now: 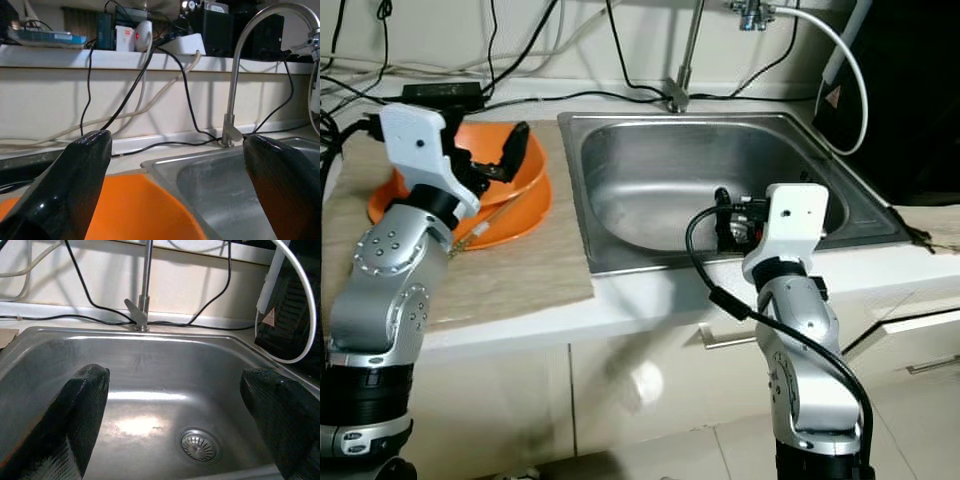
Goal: Kitchen organization
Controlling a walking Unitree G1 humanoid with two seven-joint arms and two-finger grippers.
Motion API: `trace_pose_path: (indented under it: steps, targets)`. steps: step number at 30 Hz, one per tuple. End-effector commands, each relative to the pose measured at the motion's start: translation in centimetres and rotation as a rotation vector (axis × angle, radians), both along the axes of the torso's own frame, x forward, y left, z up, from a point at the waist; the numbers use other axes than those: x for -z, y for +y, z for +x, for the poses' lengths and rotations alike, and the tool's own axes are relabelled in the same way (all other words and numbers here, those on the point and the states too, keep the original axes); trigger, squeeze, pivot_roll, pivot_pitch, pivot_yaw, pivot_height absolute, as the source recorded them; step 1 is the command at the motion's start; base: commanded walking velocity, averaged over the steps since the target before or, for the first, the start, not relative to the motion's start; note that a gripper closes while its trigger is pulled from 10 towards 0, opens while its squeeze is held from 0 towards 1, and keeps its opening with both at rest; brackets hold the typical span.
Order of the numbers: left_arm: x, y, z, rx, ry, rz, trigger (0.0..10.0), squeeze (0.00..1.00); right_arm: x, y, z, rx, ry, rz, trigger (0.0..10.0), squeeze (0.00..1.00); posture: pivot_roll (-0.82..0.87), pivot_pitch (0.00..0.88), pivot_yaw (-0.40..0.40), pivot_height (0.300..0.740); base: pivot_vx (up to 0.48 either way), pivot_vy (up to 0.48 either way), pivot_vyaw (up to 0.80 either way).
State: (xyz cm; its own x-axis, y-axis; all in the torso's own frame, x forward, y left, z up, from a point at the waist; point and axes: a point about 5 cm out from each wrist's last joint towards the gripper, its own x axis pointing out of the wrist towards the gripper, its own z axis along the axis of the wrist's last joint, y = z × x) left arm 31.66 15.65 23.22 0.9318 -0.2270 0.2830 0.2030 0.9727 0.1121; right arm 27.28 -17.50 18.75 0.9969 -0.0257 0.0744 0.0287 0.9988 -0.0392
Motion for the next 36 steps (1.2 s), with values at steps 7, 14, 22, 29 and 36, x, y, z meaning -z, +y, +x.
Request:
trace_pose_path:
  steps: [7,14,22,29,36]
  targets:
    - [-0.2,-0.3,-0.1,-0.006,0.001,0.023,10.0,0.00,0.1,-0.4,0.2,-0.016,0.024,-0.013,10.0,0.00,-0.02,0.035,-0.056,0.740,0.000,0.000,0.00]
    - [0.0,-0.1,0.1,-0.024,0.012,0.034,10.0,0.00,0.3,-0.1,0.2,-0.026,0.032,-0.005,10.0,0.00,-0.02,0.038,-0.052,0.740,0.000,0.000,0.00]
    - [0.8,-0.3,0.2,-0.020,0.032,0.085,10.0,0.00,0.8,0.3,-0.1,-0.035,0.041,-0.011,10.0,0.00,-0.02,0.038,-0.042,0.740,0.000,0.000,0.00]
    - [0.6,-0.5,0.4,-0.007,0.041,0.084,10.0,0.00,0.4,0.5,-0.1,-0.055,0.014,-0.005,10.0,0.00,-0.02,0.030,-0.035,0.740,0.000,0.000,0.00]
    - [0.5,-0.6,0.8,0.003,0.043,0.087,10.0,0.00,0.4,0.5,-0.1,-0.064,0.015,-0.004,10.0,0.00,-0.02,0.020,-0.033,0.740,0.000,0.000,0.00]
